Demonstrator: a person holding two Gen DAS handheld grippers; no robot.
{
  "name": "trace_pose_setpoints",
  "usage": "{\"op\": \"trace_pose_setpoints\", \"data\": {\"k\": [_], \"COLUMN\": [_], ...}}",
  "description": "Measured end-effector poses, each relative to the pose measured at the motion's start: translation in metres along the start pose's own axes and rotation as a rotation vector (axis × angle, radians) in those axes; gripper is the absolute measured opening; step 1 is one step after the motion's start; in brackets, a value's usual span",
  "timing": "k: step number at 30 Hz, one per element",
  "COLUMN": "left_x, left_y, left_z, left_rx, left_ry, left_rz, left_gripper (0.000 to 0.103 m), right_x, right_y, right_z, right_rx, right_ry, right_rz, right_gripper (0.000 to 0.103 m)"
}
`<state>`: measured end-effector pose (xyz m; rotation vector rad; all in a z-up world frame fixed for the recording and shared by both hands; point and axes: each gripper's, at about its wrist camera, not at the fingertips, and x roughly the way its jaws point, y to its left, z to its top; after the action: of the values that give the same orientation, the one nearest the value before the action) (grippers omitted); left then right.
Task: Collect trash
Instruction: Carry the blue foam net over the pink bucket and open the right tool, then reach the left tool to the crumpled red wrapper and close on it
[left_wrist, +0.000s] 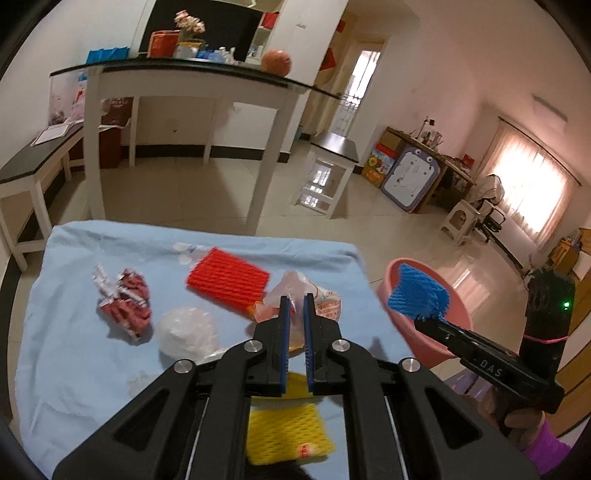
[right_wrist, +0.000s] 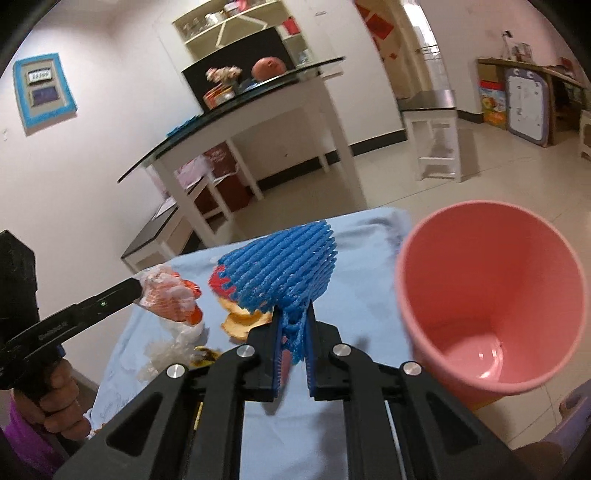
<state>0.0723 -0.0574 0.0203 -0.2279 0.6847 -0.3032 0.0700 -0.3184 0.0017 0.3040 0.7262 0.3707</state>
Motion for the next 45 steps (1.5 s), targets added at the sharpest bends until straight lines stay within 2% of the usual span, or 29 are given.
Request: {"op": "trace_pose_setpoints", "data": {"k": [4, 9, 15, 23, 33, 36, 38, 40, 41, 43, 45], "left_x": [0.006, 0.024, 0.048, 0.09, 0.137, 0.144, 0.148, 0.15, 0.151, 0.151, 0.147], "left_y": [-0.026, -0.065, -0.114, -0.149, -0.172, -0.171, -0.172, -0.171, -0.169, -0.165, -0.161], "left_z": [0.004, 0.002, -0.002, -0.011, -0.022, -0.027, -0.03, -0.03, -0.03, -0.029, -0.028], "left_rx": [0.021, 0.05, 0.111, 0.13, 0.125, 0.11, 0.103, 0.096, 0.082, 0.052, 0.039], "left_ry": [-0.002, 0.041, 0.077, 0.139, 0.178, 0.183, 0.177, 0.189, 0.199, 0.203, 0.197], "left_rz": [-0.043, -0.112, -0.161, -0.172, -0.153, -0.143, -0.122, -0.11, -0.116, -0.13, -0.139], "left_gripper": [0.006, 0.006, 0.006, 0.006, 0.006, 0.006, 0.007, 0.015, 0.017, 0.03, 0.032], "right_x": [-0.018, -0.042, -0.056, -0.056, -0.049, -0.045, -0.044, -0.044, -0.045, -0.045, -0.045], "right_y": [-0.023, -0.058, -0.094, -0.122, -0.144, -0.148, -0.149, -0.147, -0.149, -0.146, -0.143], "right_z": [0.001, -0.002, -0.007, -0.008, -0.009, -0.006, -0.004, -0.003, -0.004, -0.002, -0.001], "right_rx": [0.044, 0.107, 0.154, 0.175, 0.173, 0.162, 0.157, 0.145, 0.14, 0.128, 0.12], "right_ry": [-0.029, -0.053, -0.064, -0.044, -0.014, 0.005, 0.009, 0.01, 0.009, 0.017, 0.021], "right_rz": [-0.055, -0.129, -0.166, -0.18, -0.205, -0.225, -0.241, -0.263, -0.271, -0.29, -0.307], "right_gripper": [0.009, 0.009, 0.01, 0.01, 0.012, 0.02, 0.035, 0.041, 0.042, 0.042, 0.042]}}
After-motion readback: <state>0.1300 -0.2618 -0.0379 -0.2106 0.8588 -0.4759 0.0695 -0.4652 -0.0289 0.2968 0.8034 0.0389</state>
